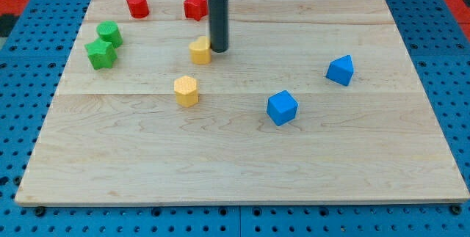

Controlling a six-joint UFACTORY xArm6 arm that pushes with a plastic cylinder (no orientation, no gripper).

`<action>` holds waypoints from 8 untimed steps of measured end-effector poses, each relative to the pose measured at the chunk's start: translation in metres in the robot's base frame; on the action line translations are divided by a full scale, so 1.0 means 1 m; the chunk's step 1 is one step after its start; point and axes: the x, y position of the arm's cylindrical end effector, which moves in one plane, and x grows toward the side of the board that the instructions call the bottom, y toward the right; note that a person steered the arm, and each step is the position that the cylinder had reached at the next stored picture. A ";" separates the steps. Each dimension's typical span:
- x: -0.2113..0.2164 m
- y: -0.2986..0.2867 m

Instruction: Move the red star towards he center right

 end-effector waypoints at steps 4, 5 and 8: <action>-0.043 -0.031; -0.058 0.001; -0.149 0.042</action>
